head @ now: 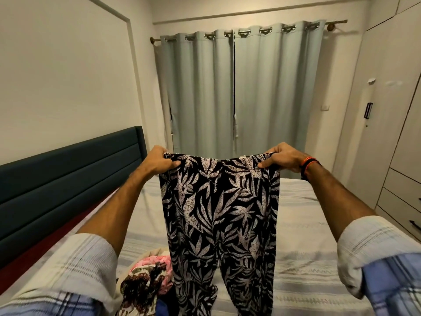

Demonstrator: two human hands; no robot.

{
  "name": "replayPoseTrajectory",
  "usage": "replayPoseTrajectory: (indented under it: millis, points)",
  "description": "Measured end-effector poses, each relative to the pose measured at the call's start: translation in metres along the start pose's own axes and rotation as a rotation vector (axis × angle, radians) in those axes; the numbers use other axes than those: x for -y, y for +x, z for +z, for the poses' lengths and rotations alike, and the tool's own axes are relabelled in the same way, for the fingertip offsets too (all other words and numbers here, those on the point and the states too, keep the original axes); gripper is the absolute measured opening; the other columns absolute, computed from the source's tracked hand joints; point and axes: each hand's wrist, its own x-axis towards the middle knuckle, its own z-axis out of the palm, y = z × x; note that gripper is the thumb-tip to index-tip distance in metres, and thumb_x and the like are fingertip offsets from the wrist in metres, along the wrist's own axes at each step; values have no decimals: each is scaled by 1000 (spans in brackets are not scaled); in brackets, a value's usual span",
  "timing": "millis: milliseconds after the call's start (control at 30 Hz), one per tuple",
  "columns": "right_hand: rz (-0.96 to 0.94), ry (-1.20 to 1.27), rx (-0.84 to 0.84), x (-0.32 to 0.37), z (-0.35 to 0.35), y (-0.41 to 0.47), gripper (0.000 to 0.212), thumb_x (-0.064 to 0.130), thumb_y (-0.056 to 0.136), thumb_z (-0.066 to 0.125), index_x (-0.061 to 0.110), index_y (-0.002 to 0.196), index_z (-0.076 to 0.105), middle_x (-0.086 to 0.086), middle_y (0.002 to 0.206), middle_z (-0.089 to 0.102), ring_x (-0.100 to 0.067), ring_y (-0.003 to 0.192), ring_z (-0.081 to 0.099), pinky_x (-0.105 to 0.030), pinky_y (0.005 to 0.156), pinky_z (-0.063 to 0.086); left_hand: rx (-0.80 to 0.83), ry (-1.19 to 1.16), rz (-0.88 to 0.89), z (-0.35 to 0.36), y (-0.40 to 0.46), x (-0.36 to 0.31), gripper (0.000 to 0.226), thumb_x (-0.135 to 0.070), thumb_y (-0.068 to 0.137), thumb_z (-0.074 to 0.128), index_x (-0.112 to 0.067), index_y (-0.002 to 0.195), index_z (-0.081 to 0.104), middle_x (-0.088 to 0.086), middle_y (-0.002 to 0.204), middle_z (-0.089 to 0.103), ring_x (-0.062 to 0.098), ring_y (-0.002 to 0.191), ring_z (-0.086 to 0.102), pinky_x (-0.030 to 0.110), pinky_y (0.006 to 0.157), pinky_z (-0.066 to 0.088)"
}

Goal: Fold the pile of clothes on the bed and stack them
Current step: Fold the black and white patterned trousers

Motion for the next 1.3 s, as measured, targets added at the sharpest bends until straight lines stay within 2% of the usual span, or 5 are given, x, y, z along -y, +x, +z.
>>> replayPoseTrajectory:
  millis: [367, 667, 767, 867, 1300]
  points:
    - [-193, 486, -58, 11, 12, -11, 4, 8, 90, 66, 6, 93, 66, -3, 85, 74, -21, 85, 69, -34, 80, 57, -52, -563, -66, -5, -10, -16, 14, -13, 96, 60, -3, 89, 67, 1, 73, 72, 20, 80, 66, 38, 86, 53]
    - [-249, 735, 199, 29, 0, -26, 31, 9, 79, 75, -3, 105, 63, -12, 97, 73, -22, 88, 72, -34, 84, 60, 233, -1102, -70, -16, -32, -18, 30, -7, 86, 52, -9, 75, 79, 8, 84, 75, 18, 77, 72, 30, 73, 61]
    - [16, 334, -87, 29, 29, -8, 11, 2, 91, 64, -5, 82, 60, -13, 79, 71, -18, 65, 68, -18, 54, 54, 53, -608, -278, 0, -10, -10, 18, -1, 86, 54, -2, 88, 72, 18, 101, 69, 26, 84, 67, 35, 77, 55]
    - [143, -224, -410, 23, 65, 3, 21, 10, 88, 62, -8, 97, 63, -24, 105, 65, -36, 98, 64, -29, 70, 47, -243, 32, -376, 28, -6, -5, 21, -18, 92, 53, 0, 101, 60, 18, 103, 61, 33, 94, 59, 34, 78, 48]
    - [-142, -255, -296, 74, 136, 7, 22, 20, 84, 64, 9, 67, 57, -7, 74, 60, -22, 70, 55, -22, 46, 34, -112, -248, -244, 82, -8, -56, 31, -23, 72, 63, -3, 95, 63, 13, 91, 68, 28, 84, 67, 44, 75, 61]
